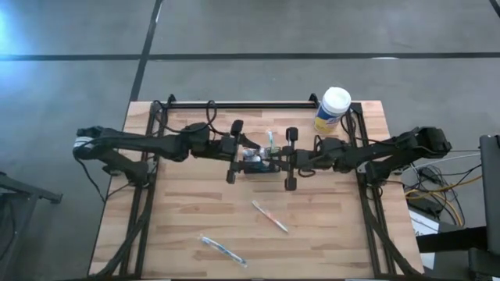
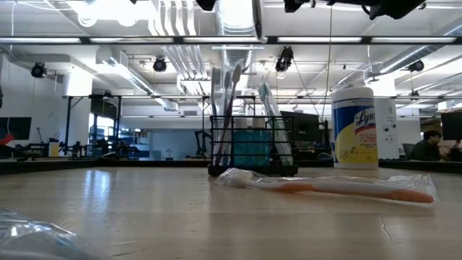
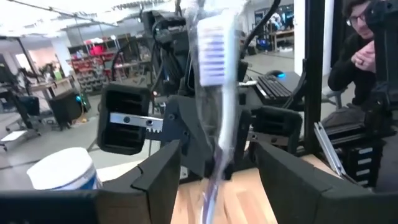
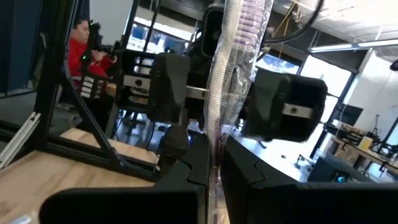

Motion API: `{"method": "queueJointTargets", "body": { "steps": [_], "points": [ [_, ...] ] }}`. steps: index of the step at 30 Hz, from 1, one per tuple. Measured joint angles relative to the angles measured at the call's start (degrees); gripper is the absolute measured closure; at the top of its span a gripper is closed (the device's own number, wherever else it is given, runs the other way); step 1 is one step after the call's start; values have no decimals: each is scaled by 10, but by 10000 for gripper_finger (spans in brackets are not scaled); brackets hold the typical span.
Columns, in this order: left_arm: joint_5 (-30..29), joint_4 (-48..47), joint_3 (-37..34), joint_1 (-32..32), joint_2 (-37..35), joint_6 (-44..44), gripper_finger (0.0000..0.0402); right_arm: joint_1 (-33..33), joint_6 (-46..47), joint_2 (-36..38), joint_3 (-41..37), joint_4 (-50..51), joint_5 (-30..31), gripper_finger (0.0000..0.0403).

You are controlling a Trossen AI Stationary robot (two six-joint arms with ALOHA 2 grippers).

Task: Pick & Place toothbrushing station
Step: Put the purple toothbrush into the wire organizer

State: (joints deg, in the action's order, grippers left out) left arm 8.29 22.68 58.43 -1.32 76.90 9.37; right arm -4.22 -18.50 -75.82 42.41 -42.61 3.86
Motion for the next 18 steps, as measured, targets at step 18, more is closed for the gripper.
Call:
{"method": "queueJointTargets", "body": {
  "steps": [18],
  "points": [
    [4, 7, 14, 0, 14, -6, 284, 3, -1, -8, 4, 4, 0, 390]
  ]
}}
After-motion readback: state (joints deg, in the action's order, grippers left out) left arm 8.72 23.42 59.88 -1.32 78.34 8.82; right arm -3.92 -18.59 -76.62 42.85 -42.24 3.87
